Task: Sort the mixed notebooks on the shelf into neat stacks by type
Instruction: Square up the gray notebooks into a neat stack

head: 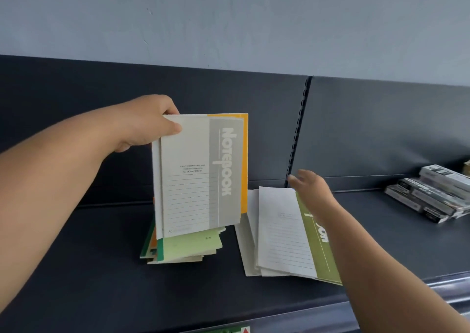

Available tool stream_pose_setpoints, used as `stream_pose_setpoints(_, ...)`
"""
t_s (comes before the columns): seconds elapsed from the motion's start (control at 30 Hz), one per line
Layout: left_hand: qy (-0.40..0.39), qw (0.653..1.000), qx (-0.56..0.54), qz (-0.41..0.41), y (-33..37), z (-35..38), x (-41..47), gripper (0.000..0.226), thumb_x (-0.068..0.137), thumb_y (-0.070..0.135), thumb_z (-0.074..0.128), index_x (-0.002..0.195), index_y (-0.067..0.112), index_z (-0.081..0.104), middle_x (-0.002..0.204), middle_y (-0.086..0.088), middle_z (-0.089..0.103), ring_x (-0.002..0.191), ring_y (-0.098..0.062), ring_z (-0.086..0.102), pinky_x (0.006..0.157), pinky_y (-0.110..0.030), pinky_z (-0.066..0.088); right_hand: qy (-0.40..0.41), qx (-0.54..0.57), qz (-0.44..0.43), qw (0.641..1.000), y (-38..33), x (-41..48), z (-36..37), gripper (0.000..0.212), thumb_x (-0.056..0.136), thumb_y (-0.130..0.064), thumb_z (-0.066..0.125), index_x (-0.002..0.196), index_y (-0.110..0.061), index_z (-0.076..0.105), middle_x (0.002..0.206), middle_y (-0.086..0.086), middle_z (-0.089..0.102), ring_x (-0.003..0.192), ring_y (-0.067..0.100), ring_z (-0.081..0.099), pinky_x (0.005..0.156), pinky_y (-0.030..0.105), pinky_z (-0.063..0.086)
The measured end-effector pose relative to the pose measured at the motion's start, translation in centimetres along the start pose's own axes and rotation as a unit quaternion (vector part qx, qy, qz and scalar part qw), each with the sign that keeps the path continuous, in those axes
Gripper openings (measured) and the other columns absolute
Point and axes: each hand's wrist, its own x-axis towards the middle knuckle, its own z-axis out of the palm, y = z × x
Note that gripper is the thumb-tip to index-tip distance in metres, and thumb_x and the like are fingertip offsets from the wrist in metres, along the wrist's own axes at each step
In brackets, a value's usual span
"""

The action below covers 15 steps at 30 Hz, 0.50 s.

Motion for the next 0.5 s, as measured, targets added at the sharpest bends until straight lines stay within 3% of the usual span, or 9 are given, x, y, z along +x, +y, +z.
stream_pose_setpoints(0.07,0.002,1.000,-0.003,0.004,-0.3,-0.3,-0.4,0.012,0.092,0.018,0.056,0.104,0.020,0.058,0.105,0.001,0.059,0.097,-0.018,0.055,0.076,-0.032,0.044,-0.083,0.070,-0.064,0.992,-2.6,-1.7,1.4,0.058,0.097,-0.040,0.055,0.147,-0.017,0.038,0.146,0.002,0.047,0.125,0.014,0.047,0.100,0.031,0.036)
stream_pose_setpoints(0.17,0.005,1.000,-0.010,0.007,-1.2,-1.3,-1.2,0.011,0.092,0.018,0.056,0.102,0.021,0.058,0.105,0.001,0.060,0.097,-0.017,0.055,0.077,-0.032,0.045,-0.174,0.144,-0.112,0.968,-6.7,-4.2,3.9,0.087,0.082,-0.052,0.063,0.154,-0.025,0.021,0.154,-0.002,0.035,0.137,0.017,0.037,0.099,0.031,0.031)
stream_pose_setpoints(0.27,0.012,1.000,-0.022,0.013,-2.8,-3.2,-2.4,0.010,0.092,0.017,0.056,0.101,0.022,0.058,0.104,0.002,0.060,0.097,-0.017,0.056,0.081,-0.035,0.046,-0.225,0.198,-0.122,0.946,-9.9,-6.0,6.8,0.105,0.067,-0.048,0.077,0.153,-0.029,0.019,0.148,-0.001,0.046,0.131,0.022,0.049,0.102,0.038,0.042)
stream_pose_setpoints(0.37,0.023,0.999,-0.035,0.018,-5.2,-5.5,-3.9,0.011,0.092,0.017,0.056,0.101,0.022,0.058,0.103,0.005,0.060,0.096,-0.013,0.056,0.077,-0.030,0.046,-0.257,0.231,-0.126,0.930,-12.1,-7.8,10.4,0.074,0.075,-0.029,0.083,0.137,-0.023,0.043,0.121,0.002,0.068,0.104,0.024,0.069,0.090,0.052,0.055)
stream_pose_setpoints(0.5,0.057,0.998,-0.036,0.018,-9.6,-8.7,-5.9,0.011,0.092,0.017,0.057,0.101,0.023,0.058,0.100,0.007,0.060,0.093,-0.010,0.056,0.066,-0.025,0.042,-0.223,0.240,-0.136,0.935,-14.6,-11.1,15.7,0.035,0.081,-0.017,0.078,0.112,-0.016,0.062,0.102,0.001,0.075,0.089,0.021,0.074,0.082,0.045,0.060)
